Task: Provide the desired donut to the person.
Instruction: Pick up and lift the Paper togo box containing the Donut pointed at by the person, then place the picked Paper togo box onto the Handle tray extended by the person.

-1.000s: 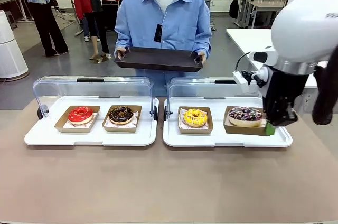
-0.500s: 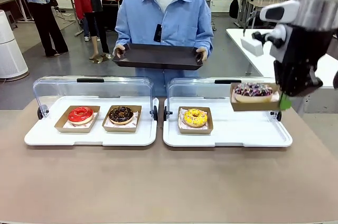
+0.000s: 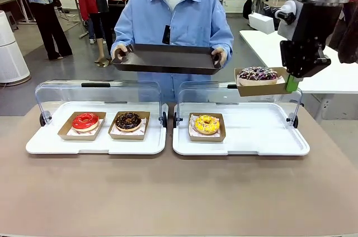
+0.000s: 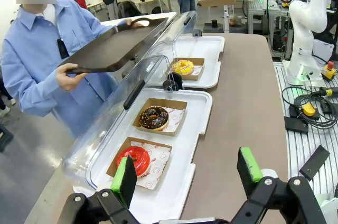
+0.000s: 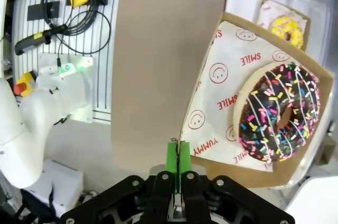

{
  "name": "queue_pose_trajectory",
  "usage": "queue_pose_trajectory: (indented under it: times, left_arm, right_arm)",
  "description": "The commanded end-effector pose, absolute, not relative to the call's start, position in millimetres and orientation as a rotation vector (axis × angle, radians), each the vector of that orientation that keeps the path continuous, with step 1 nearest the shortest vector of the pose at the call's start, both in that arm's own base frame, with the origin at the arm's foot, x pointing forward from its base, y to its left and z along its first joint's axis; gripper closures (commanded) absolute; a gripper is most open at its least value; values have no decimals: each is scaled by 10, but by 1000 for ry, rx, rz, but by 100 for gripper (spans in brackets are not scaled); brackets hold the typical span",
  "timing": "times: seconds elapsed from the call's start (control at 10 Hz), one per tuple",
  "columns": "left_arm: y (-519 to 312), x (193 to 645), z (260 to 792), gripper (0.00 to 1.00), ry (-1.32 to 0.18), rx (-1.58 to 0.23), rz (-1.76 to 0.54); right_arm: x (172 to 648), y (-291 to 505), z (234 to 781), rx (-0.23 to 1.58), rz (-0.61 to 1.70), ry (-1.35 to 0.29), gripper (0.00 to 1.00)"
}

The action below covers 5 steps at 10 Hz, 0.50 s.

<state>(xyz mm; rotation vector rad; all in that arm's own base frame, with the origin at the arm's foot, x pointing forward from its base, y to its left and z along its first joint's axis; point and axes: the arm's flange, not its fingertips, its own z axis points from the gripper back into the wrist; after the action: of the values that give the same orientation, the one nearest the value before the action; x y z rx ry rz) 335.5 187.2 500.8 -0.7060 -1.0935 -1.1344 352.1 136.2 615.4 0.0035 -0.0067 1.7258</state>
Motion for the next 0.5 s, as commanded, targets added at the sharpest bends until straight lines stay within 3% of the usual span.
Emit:
queue_pose_trajectory:
  times: [0.0,0.4]
  left_arm:
    - [1880,3345,5018,0,-1112,-710,-1136]
    - [1880,3345,5018,0,-1112,-710,-1136]
  right_arm:
    - [3414,1364,6143,8,1694,12,100]
    - [3414,1364,6143,8,1694,12,100]
